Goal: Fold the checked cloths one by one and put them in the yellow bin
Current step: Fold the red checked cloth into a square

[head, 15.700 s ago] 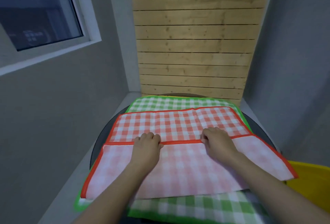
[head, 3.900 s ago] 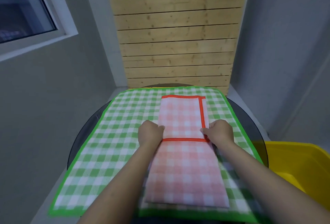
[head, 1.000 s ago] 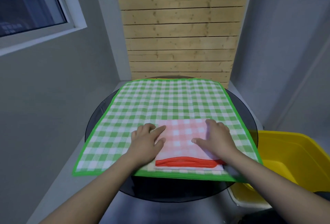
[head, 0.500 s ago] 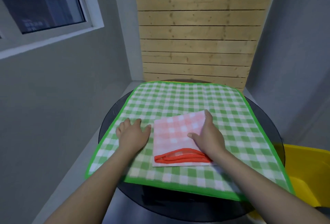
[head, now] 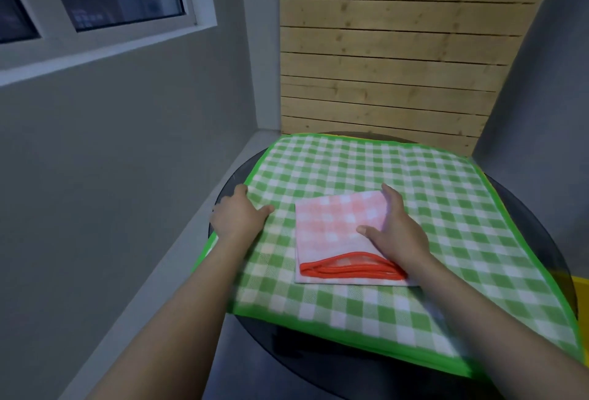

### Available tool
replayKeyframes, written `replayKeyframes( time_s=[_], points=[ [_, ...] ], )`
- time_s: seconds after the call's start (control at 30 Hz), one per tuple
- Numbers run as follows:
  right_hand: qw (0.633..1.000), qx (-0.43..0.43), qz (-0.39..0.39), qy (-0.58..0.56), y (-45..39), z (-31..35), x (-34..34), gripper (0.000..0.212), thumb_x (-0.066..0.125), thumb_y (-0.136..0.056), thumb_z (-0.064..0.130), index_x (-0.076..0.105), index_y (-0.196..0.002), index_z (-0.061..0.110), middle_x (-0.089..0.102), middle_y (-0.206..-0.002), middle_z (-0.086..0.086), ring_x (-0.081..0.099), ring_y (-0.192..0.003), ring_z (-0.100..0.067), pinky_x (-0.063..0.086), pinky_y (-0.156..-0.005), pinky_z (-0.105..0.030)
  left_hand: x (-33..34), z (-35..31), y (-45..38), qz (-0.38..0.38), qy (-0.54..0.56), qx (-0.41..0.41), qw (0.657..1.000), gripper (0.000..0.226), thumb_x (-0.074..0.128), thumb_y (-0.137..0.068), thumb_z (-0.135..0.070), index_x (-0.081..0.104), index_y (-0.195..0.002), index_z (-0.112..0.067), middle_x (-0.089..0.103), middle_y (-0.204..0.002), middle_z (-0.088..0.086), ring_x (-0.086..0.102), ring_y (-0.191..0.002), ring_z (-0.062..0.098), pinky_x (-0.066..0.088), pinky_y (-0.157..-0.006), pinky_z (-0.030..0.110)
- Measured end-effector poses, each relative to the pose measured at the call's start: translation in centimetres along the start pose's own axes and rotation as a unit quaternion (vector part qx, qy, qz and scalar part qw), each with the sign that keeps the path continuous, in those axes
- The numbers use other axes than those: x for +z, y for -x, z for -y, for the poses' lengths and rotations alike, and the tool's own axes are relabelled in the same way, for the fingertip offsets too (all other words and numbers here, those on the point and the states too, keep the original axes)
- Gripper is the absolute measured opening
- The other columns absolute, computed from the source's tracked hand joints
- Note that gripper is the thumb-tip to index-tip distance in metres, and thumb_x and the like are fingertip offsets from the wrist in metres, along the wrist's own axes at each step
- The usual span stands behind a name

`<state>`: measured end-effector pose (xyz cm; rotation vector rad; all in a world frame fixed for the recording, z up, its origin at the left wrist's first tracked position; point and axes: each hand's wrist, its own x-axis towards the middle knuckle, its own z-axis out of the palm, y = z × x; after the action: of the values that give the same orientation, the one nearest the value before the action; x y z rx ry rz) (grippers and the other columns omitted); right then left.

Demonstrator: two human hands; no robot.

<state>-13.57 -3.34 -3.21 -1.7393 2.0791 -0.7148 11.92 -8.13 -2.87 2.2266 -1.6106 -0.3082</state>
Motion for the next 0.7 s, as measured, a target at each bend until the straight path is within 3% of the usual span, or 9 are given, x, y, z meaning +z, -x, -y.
replayKeyframes(
  time_s=[0.2,0.6,0.7],
  points=[
    [1.000,-0.025,0.014,-0.008,0.7,0.6,-0.1,0.081,0.069,-0.081,0.035,0.018,-0.144,0.030,0.058,-0.127,-0.003,0.062,-0.089,-0.030,0.046,-0.063,-0.033,-0.3,0.8,0.6,-0.013,0.110,-0.004,0.994,0.063,0.069,-0.081,-0.036,0.045,-0.136,-0.016,0.062,-0.125,0.007,0.057,-0.113,0.030,0.047,-0.091,0.040],
    [0.997,-0.045,0.055,0.021,4.8,4.6,1.9,0.071,0.063,-0.085,0.041,0.022,-0.142,0.030,0.065,-0.115,-0.005,0.063,-0.088,-0.027,0.046,-0.062,-0.031,-4.0,7.3,4.1,-0.010,0.192,-0.059,0.980,0.068,0.077,-0.074,-0.035,0.051,-0.134,-0.016,0.062,-0.126,0.007,0.058,-0.114,0.028,0.049,-0.094,0.040],
    [0.996,-0.049,0.066,0.021,5.3,5.3,2.3,0.072,0.062,-0.085,0.042,0.021,-0.143,0.028,0.066,-0.105,-0.005,0.060,-0.077,-0.024,0.048,-0.062,-0.032,-4.5,8.2,4.0,-0.010,0.204,-0.067,0.977,0.067,0.078,-0.074,-0.032,0.052,-0.133,-0.014,0.061,-0.127,0.009,0.058,-0.114,0.028,0.048,-0.095,0.038]
  ],
)
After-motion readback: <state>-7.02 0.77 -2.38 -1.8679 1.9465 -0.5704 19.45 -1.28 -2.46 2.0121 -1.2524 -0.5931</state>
